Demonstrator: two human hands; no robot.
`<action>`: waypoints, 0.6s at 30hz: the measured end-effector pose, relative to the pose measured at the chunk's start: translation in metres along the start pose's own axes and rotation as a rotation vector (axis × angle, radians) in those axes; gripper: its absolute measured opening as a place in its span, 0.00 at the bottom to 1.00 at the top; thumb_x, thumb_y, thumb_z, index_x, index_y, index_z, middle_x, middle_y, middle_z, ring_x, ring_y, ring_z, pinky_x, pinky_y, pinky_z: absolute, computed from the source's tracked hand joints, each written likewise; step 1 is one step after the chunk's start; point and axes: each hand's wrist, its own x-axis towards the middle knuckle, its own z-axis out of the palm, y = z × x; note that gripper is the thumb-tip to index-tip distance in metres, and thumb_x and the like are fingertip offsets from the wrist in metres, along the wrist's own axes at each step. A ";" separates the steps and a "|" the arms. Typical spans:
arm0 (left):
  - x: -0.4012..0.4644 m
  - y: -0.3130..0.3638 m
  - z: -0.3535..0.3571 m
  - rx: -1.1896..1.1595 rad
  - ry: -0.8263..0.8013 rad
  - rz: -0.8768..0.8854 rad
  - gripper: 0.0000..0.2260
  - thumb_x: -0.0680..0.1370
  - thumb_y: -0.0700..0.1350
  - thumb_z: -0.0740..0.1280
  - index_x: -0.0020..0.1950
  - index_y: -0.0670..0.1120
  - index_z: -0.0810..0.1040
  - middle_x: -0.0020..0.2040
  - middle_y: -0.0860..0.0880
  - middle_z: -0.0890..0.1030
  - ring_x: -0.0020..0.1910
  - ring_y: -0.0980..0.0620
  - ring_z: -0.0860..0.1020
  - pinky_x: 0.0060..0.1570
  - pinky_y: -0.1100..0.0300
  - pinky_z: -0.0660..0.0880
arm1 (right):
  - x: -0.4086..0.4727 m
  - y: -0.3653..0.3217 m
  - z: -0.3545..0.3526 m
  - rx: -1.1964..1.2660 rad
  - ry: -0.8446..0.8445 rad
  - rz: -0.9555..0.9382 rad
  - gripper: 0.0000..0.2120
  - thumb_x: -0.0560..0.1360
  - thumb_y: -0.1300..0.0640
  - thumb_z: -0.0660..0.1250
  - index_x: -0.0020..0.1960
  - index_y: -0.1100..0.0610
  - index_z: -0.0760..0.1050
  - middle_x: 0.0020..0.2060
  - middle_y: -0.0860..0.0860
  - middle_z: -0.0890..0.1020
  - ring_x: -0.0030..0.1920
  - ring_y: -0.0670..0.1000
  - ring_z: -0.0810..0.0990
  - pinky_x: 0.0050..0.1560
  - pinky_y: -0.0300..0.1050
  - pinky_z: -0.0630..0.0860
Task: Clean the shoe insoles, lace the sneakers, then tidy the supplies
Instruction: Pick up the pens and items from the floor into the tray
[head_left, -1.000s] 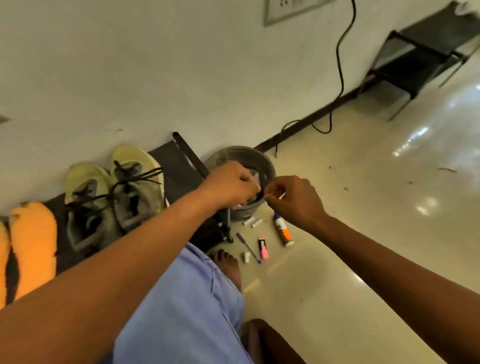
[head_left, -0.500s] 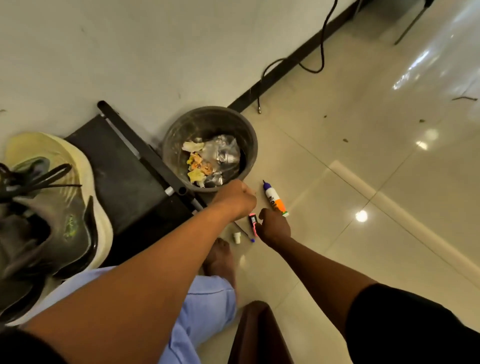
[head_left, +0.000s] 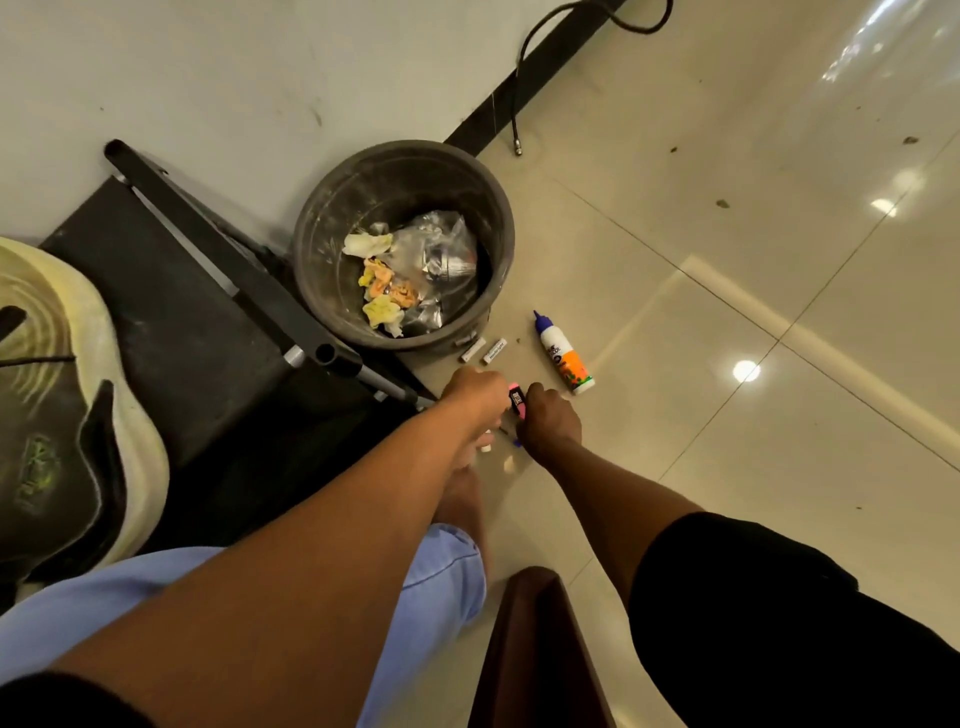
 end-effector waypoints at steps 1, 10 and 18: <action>-0.001 0.000 0.000 -0.038 -0.011 -0.022 0.13 0.83 0.42 0.59 0.63 0.39 0.77 0.60 0.40 0.81 0.48 0.46 0.77 0.53 0.50 0.75 | 0.001 0.000 -0.002 0.020 -0.004 0.011 0.13 0.76 0.58 0.68 0.59 0.59 0.72 0.55 0.59 0.78 0.54 0.62 0.79 0.40 0.49 0.70; 0.005 -0.002 0.003 -0.133 0.008 -0.128 0.16 0.83 0.44 0.62 0.70 0.41 0.68 0.59 0.42 0.75 0.51 0.46 0.75 0.53 0.53 0.71 | -0.024 -0.005 -0.038 0.322 0.087 -0.008 0.12 0.69 0.53 0.73 0.50 0.56 0.78 0.42 0.53 0.81 0.43 0.55 0.79 0.37 0.47 0.73; 0.017 -0.010 -0.004 -0.300 0.039 -0.092 0.11 0.80 0.43 0.65 0.62 0.45 0.79 0.53 0.41 0.84 0.49 0.42 0.82 0.31 0.54 0.79 | -0.076 -0.047 -0.077 0.448 0.122 -0.262 0.07 0.69 0.53 0.73 0.44 0.55 0.80 0.36 0.47 0.82 0.38 0.49 0.81 0.38 0.49 0.78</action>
